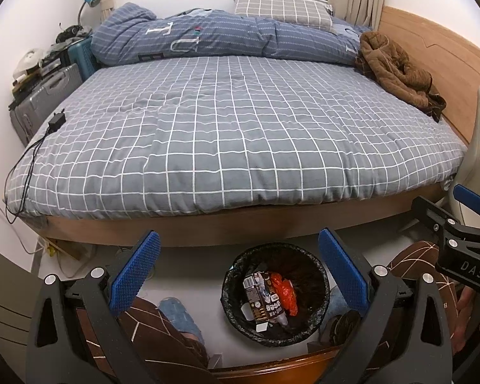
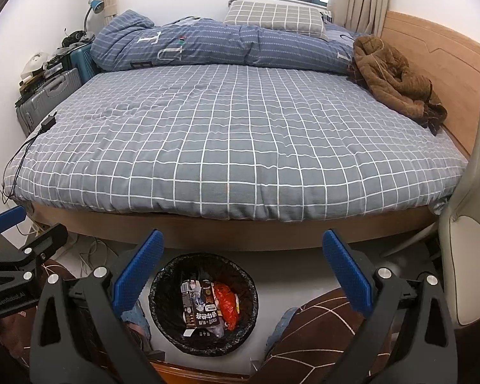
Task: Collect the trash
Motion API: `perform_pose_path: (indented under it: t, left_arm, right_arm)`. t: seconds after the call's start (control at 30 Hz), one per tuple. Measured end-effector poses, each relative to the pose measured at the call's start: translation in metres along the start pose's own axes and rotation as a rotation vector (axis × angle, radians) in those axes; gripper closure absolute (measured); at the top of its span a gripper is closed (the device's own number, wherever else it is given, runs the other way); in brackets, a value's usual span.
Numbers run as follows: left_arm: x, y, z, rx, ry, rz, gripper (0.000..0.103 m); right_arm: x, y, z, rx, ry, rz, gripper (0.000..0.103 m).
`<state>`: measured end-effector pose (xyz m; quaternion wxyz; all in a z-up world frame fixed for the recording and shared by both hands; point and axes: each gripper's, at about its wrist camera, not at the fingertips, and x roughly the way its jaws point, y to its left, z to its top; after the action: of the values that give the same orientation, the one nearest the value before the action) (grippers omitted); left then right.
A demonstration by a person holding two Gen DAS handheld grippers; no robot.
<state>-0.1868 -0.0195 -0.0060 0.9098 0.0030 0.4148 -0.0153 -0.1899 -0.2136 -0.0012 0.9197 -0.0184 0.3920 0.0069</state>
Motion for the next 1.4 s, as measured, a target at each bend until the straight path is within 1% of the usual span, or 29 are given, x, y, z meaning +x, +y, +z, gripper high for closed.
perform_pose_path:
  t: [0.33,0.5,0.6,0.67,0.73,0.8,0.87,1.13,1.3,1.4]
  left_arm:
    - [-0.0009,0.0001,0.0004,-0.013,-0.005,-0.019,0.006]
    - [-0.0016,0.0027,0.0005,-0.036,-0.005,-0.024,0.006]
    - [-0.0008,0.0031,0.0004,-0.04,0.004,-0.039,0.006]
    - [-0.0009,0.0035,0.0004,-0.042,0.003,-0.032,0.006]
    - [-0.0016,0.0011,0.0002,-0.025,-0.008,-0.004,0.006]
    - [-0.0013,0.0004,-0.0003,-0.02,-0.009,0.0,0.006]
    - [-0.0005,0.0,-0.0006,-0.022,-0.002,-0.009,0.006]
    - [0.0014,-0.0012,-0.0006,-0.011,-0.002,0.012,0.006]
    - [0.0047,-0.0016,-0.0001,-0.029,0.014,-0.017,0.006]
    - [0.005,-0.0046,-0.0004,-0.023,0.012,-0.01,0.006]
  right_arm:
    - [-0.0007,0.0006,0.0008,-0.002,-0.003,0.001,0.007]
    - [-0.0012,0.0022,0.0005,-0.002,-0.002,0.001,0.007]
    - [-0.0012,0.0031,-0.0003,0.001,0.001,0.002,0.007]
    - [-0.0012,0.0041,-0.0011,-0.001,0.004,0.002,0.007]
    - [-0.0014,0.0045,-0.0021,-0.002,0.004,0.003,0.007]
    - [-0.0006,0.0045,-0.0019,-0.006,0.006,0.003,0.007]
    - [-0.0002,0.0048,-0.0023,-0.006,0.007,0.006,0.007]
    - [0.0017,0.0059,-0.0029,-0.01,0.009,0.01,0.007]
    - [0.0024,0.0056,-0.0032,-0.013,0.008,0.008,0.007]
    - [0.003,0.0056,-0.0034,-0.012,0.008,0.009,0.007]
